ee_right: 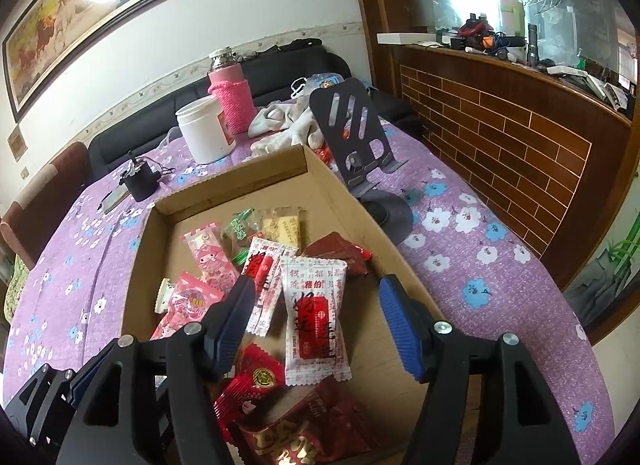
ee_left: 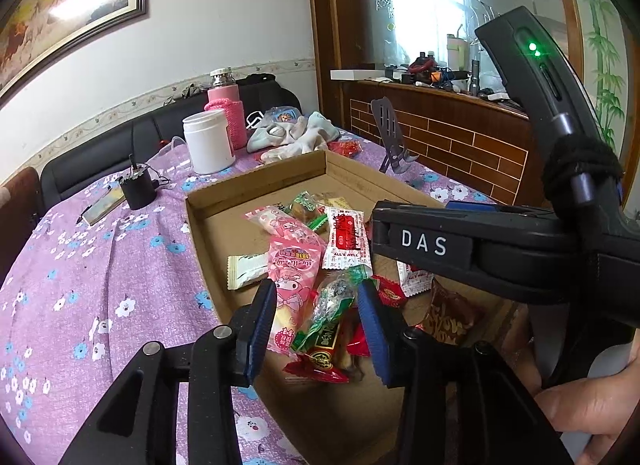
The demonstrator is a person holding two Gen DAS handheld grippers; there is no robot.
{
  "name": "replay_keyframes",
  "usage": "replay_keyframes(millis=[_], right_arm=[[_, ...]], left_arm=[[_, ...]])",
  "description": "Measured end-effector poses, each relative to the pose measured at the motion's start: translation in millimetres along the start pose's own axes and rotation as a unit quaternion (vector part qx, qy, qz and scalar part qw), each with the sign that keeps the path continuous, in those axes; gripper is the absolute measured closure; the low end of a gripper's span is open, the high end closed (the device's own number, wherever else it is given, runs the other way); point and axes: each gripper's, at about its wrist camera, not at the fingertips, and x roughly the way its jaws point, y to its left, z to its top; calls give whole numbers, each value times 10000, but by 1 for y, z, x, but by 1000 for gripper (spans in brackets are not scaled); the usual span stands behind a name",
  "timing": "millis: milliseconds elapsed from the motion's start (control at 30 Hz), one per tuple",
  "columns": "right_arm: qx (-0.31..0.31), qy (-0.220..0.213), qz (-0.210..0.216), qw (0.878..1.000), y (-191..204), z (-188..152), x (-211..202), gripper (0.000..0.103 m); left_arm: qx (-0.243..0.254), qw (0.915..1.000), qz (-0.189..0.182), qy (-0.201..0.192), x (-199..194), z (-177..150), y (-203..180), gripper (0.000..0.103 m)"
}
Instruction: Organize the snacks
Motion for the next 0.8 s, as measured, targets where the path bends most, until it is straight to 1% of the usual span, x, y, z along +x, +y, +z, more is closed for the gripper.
replay_keyframes(millis=[67, 233, 333, 467, 667, 800], right_arm=[[6, -5, -5, 10000, -1, 0, 0, 38], [-1, -43, -53, 10000, -1, 1, -2, 36], [9, -75, -94, 9999, -1, 1, -3, 31], [40, -103, -145, 9998, -3, 1, -3, 24], [62, -124, -237, 9996, -5, 2, -3, 17], [66, -218, -339, 9992, -5, 4, -7, 15]], left_arm=[[8, 10000, 15, -23, 0, 0, 1, 54], [-22, 10000, 50, -69, -2, 0, 3, 47], [-49, 9999, 77, -86, -2, 0, 4, 39], [-89, 9998, 104, -116, -3, 1, 6, 38], [-210, 9994, 201, -162, -5, 2, 11, 20], [-344, 9986, 365, -193, -7, 6, 18, 11]])
